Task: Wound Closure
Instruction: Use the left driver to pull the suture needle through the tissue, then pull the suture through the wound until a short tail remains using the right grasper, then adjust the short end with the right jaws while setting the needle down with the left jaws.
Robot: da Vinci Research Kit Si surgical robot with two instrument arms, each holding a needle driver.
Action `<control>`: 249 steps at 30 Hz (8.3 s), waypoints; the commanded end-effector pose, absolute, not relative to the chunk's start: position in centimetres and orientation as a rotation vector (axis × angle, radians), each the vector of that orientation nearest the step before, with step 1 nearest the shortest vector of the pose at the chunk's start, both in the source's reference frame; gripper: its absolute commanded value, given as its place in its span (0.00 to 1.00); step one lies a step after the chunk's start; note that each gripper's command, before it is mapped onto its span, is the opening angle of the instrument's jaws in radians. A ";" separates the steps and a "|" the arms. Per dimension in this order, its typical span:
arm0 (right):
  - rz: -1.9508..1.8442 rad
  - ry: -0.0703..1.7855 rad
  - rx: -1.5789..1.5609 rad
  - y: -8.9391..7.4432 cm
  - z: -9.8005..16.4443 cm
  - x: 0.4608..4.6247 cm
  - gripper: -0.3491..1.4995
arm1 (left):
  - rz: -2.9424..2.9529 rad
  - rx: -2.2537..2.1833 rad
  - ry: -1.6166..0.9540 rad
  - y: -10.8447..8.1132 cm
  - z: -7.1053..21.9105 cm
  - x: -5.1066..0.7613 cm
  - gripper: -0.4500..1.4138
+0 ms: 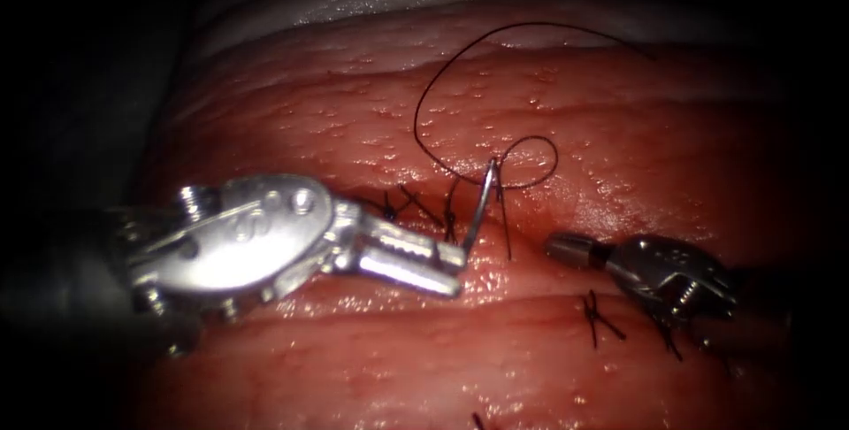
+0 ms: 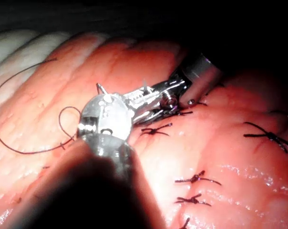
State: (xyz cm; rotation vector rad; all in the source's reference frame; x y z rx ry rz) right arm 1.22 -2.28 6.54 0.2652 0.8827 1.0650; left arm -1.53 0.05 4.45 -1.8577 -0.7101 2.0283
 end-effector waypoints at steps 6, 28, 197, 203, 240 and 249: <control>1.069 0.894 0.266 -2.3 6.6 1.31 0.04 | 2.034 -1.967 -0.465 0.4 4.3 -1.45 0.00; 1.148 1.014 0.210 -1.8 5.9 1.38 0.80 | 2.098 -1.999 -0.127 0.5 4.5 -0.90 0.00; 0.488 0.918 0.009 -2.6 4.9 2.26 0.00 | 2.086 -1.616 0.026 0.3 5.8 0.66 0.00; 0.466 0.926 0.016 -2.8 4.7 2.42 0.00 | 2.086 -1.621 0.027 0.2 5.8 0.61 0.00; 0.493 1.065 0.084 -2.9 4.3 2.39 0.80 | 2.104 -1.620 0.014 0.2 5.9 0.51 0.00; 0.752 1.074 0.144 -2.2 4.6 1.60 0.78 | 2.106 -1.619 0.014 0.2 5.9 0.50 0.00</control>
